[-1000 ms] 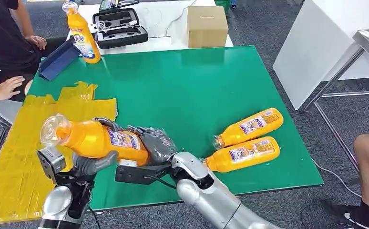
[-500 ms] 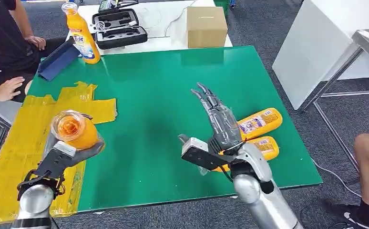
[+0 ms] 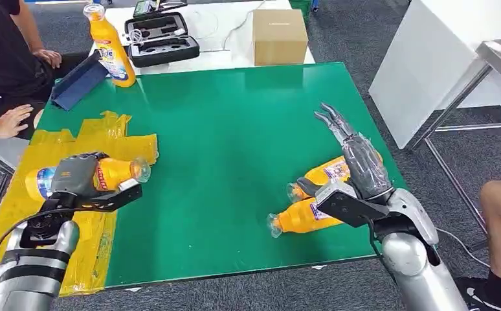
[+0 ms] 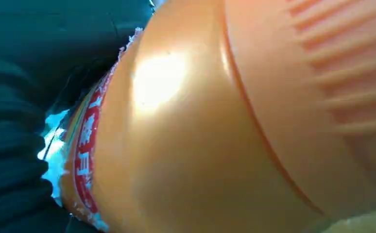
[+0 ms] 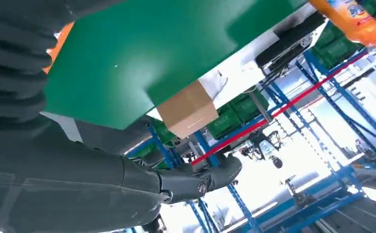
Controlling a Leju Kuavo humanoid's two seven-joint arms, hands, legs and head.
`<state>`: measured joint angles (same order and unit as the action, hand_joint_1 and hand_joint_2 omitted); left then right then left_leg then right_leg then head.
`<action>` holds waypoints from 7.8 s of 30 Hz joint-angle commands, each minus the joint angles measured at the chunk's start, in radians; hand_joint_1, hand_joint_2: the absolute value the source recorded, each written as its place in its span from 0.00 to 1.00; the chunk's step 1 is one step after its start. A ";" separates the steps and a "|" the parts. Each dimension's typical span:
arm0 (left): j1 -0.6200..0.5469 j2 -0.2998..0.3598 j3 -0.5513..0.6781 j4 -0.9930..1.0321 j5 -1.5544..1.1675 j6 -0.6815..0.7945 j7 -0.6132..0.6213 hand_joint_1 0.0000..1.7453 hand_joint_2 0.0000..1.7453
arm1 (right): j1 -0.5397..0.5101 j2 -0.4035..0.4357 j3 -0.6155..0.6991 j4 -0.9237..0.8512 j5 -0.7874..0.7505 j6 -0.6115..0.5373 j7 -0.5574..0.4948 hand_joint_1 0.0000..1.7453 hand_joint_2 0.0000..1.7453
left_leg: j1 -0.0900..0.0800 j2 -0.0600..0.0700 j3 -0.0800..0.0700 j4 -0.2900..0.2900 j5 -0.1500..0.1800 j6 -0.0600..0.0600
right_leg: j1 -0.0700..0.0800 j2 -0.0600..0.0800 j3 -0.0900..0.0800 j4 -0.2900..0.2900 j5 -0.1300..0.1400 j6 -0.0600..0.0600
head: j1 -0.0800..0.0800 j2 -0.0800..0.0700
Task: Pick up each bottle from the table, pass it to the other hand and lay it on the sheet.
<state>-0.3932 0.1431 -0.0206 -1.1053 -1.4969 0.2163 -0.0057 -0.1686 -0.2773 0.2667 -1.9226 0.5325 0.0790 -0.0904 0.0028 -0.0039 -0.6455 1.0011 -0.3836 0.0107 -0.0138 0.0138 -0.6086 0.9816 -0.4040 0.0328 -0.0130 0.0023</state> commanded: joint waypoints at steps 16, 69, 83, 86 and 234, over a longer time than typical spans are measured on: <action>-0.151 0.016 -0.136 0.547 -0.054 0.012 0.020 0.43 1.00 | -0.004 -0.093 0.052 0.033 -0.001 0.027 0.038 0.00 1.00 | -0.001 0.000 0.006 -0.002 0.000 -0.001 | 0.000 0.000 0.007 0.000 -0.001 -0.002 | 0.000 0.000; 0.073 -0.101 0.054 -0.307 0.877 0.037 -0.243 0.00 0.00 | 0.297 -0.485 -0.151 0.089 -0.042 0.244 0.220 0.00 1.00 | -0.001 -0.001 0.001 0.000 -0.001 0.000 | -0.001 -0.001 0.002 -0.001 -0.001 0.000 | -0.001 0.000; 0.070 -0.094 0.035 -0.311 0.877 0.044 -0.259 0.00 0.00 | 0.233 -0.476 -0.106 0.134 -0.034 0.267 0.218 0.00 1.00 | 0.000 0.000 0.004 -0.001 -0.002 0.000 | 0.000 -0.001 0.005 -0.001 -0.001 -0.001 | 0.000 0.000; 0.076 -0.098 0.014 -0.331 0.864 0.065 -0.277 0.00 0.00 | 0.149 -0.462 -0.043 0.203 -0.026 0.287 0.209 0.00 1.00 | 0.000 0.002 0.004 0.000 -0.002 0.000 | 0.000 0.000 0.005 -0.001 -0.001 -0.001 | 0.000 0.000; 0.000 -0.085 -0.049 -0.185 1.025 0.068 -0.289 0.00 0.00 | -0.264 -0.399 0.670 0.712 0.207 0.383 0.102 1.00 1.00 | -0.002 -0.006 0.005 -0.001 0.002 0.003 | -0.002 -0.006 0.007 0.000 0.000 0.001 | 0.000 0.000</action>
<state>-0.3159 0.0454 -0.0351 -1.4133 -0.4879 0.2827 -0.2976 -0.4024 -0.6352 0.7897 -1.2871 0.7473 0.3823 0.0393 0.0006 -0.0079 -0.6426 1.0012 -0.3811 0.0142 -0.0165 0.0114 -0.6044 0.9819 -0.4030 0.0353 -0.0130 0.0023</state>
